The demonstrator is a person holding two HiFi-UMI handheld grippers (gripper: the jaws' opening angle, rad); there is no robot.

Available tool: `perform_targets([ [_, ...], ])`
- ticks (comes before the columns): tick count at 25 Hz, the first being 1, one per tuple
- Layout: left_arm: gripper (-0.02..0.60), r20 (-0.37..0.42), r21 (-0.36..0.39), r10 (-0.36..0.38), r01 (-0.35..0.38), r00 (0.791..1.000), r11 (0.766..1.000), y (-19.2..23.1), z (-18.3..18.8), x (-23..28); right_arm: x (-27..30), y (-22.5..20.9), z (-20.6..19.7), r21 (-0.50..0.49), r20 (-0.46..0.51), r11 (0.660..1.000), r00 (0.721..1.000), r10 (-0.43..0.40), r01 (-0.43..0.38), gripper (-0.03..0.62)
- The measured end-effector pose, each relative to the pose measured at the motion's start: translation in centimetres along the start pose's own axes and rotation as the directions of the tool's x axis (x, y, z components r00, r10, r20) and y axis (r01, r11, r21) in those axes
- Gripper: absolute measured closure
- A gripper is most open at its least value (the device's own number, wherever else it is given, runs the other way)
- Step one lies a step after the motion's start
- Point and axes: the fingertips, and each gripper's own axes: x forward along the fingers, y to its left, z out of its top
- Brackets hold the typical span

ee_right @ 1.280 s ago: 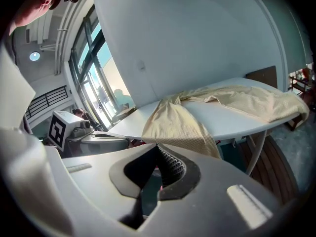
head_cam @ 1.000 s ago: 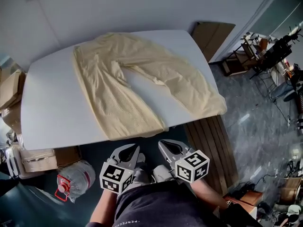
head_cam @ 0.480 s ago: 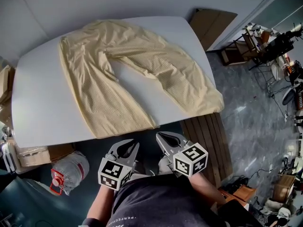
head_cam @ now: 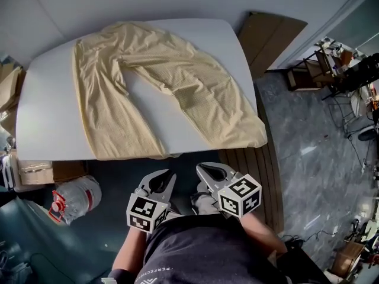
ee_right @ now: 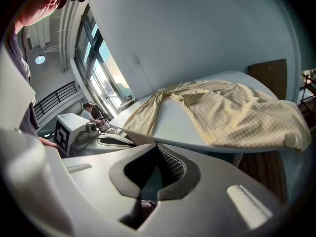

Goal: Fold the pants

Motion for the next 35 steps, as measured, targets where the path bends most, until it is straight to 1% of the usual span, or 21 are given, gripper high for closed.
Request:
perform_targets([
  [4,0.532,0.021,-0.050,0.081,-0.080,0.996,0.996,-2.2,-0.6,0.8,-2.1,-0.7,-1.8,-0.053,-0.069,0.996,0.995,0.067,-0.071,0.594],
  [7,0.531,0.035,-0.103,0.149,-0.145,0.988,0.984,-2.9,-1.7,0.1,-2.4,-0.5,-2.9,-0.088,-0.117,0.988,0.986,0.119,-0.130,0.594],
  [9,0.528,0.033,-0.139,0.194,-0.188,0.980,0.972,-3.0,-2.7,-1.0,-2.1,0.1,-3.3,-0.103,-0.145,0.981,0.978,0.149,-0.164,0.594],
  [12,0.520,0.027,-0.190,0.269,-0.259,0.963,0.947,-2.0,-4.1,-2.6,-0.9,1.0,-3.5,-0.127,-0.184,0.968,0.964,0.190,-0.215,0.594],
  [15,0.514,0.016,-0.205,0.324,-0.314,0.946,0.927,-0.2,-5.2,-4.0,0.3,2.1,-3.6,-0.151,-0.208,0.956,0.954,0.217,-0.251,0.594],
  [19,0.514,0.026,-0.222,0.375,-0.360,0.927,0.906,2.1,-5.8,-6.6,1.9,3.9,-4.6,-0.151,-0.240,0.948,0.941,0.240,-0.281,0.594],
  [21,0.511,0.032,-0.215,0.389,-0.373,0.921,0.902,3.8,-5.9,-7.7,2.8,4.8,-4.5,-0.154,-0.245,0.948,0.940,0.238,-0.280,0.594],
  [22,0.506,0.033,-0.213,0.387,-0.372,0.921,0.903,4.6,-6.0,-8.2,3.3,5.3,-4.3,-0.153,-0.244,0.950,0.942,0.231,-0.273,0.594],
  [26,0.491,0.029,-0.211,0.351,-0.337,0.936,0.917,8.3,-6.2,-9.7,5.4,7.2,-3.9,-0.112,-0.224,0.968,0.955,0.194,-0.223,0.594],
  [27,0.491,0.032,-0.204,0.351,-0.338,0.936,0.919,9.4,-6.1,-10.1,5.9,7.8,-3.9,-0.103,-0.223,0.971,0.956,0.189,-0.216,0.594],
  [31,0.492,0.061,-0.170,0.382,-0.368,0.922,0.914,13.9,-5.3,-11.3,8.8,9.3,-3.8,-0.068,-0.215,0.980,0.962,0.168,-0.187,0.594],
  [35,0.492,0.049,-0.132,0.372,-0.363,0.927,0.922,16.9,-6.1,-11.3,11.2,10.6,-3.9,-0.044,-0.212,0.986,0.966,0.147,-0.160,0.594],
])
